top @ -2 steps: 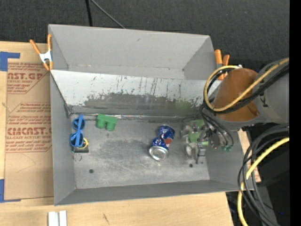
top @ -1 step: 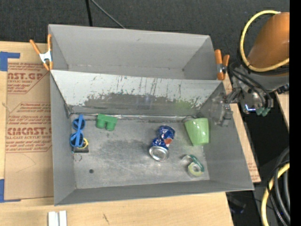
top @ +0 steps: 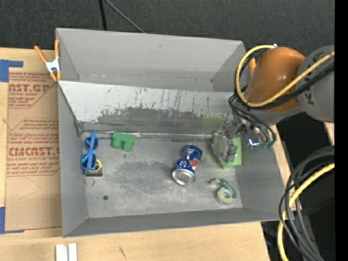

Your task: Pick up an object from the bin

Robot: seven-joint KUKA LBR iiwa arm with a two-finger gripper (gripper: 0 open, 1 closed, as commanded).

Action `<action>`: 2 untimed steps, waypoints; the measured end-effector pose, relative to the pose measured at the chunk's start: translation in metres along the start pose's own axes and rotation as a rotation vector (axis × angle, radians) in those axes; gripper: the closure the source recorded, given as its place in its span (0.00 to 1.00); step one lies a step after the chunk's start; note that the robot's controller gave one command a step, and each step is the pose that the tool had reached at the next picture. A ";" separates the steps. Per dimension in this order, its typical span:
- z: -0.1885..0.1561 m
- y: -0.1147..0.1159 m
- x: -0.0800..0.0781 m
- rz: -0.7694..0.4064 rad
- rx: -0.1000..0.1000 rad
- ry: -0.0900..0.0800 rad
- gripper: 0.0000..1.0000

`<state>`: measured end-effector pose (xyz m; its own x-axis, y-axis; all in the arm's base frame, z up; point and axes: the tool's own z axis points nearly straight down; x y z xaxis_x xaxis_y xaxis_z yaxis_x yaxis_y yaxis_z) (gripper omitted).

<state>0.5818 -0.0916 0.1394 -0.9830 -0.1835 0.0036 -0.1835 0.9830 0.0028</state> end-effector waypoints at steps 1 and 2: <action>-0.005 -0.001 -0.001 0.002 0.003 -0.006 0.00; 0.074 0.064 0.002 0.081 -0.003 0.002 0.00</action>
Offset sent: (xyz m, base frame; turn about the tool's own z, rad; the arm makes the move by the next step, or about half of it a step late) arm 0.0000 0.0000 0.0000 0.0000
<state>0.5677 -0.0285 0.0652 -0.9946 -0.1035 0.0058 -0.1034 0.9946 0.0057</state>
